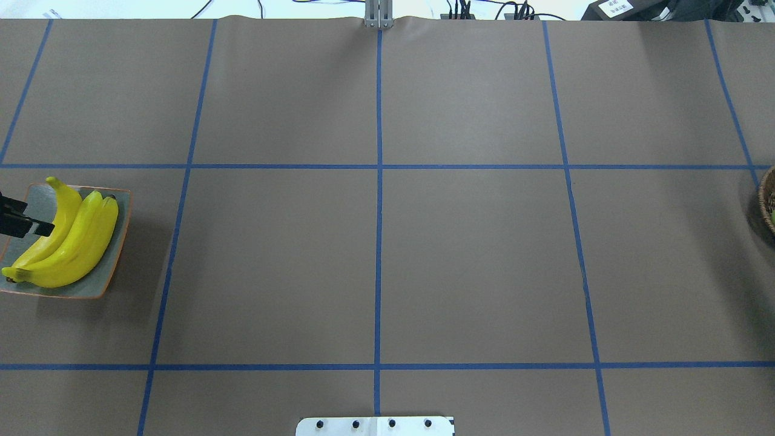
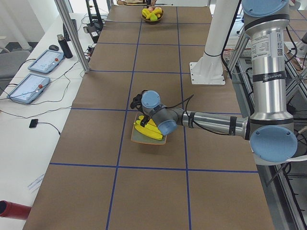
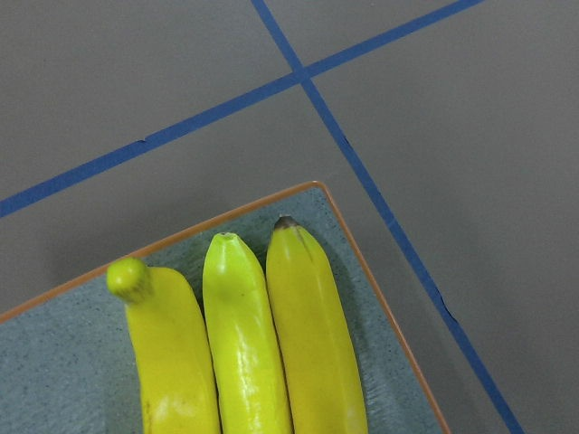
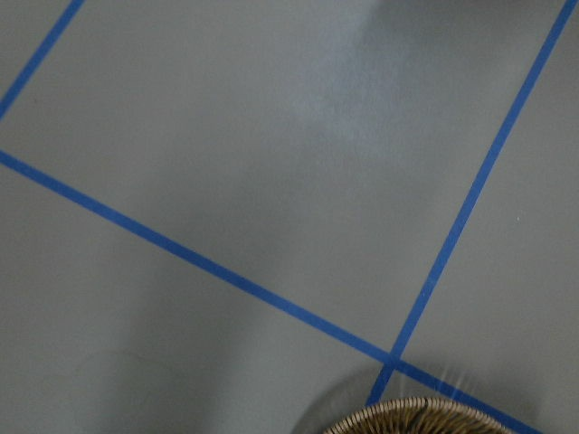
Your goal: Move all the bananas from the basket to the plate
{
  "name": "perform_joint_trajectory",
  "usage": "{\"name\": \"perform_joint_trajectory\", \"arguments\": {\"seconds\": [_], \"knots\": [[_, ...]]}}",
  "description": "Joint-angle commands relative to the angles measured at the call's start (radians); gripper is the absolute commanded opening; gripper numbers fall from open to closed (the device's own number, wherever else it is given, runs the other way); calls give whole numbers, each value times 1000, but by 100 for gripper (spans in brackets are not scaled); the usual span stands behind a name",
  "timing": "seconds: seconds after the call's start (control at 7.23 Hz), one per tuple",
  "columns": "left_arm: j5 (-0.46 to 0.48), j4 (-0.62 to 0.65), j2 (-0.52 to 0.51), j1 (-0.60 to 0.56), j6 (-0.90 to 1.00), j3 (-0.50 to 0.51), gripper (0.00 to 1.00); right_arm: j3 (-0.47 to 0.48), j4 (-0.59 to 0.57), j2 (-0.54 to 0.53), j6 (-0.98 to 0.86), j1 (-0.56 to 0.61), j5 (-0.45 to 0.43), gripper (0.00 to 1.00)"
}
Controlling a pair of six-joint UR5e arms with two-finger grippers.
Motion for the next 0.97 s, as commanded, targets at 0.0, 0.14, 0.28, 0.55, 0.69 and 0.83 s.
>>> {"name": "perform_joint_trajectory", "arguments": {"seconds": [0.0,0.14,0.28,0.55,0.69,0.83], "knots": [[0,-7,1,-4,0,-3,100,-9,45,-140,-159,73,-10,100],[0,-9,2,-9,0,-4,100,-11,46,-176,-155,76,-42,100],[-1,-10,2,-11,1,-4,100,-23,46,-177,-143,76,-120,99],[0,-10,17,-12,1,-27,100,-76,133,-181,-39,72,-136,98],[-1,-10,19,-15,1,-32,100,-119,230,-181,36,61,-136,98],[-1,-10,19,-17,1,-32,100,-148,300,-181,93,35,-133,98]]}}
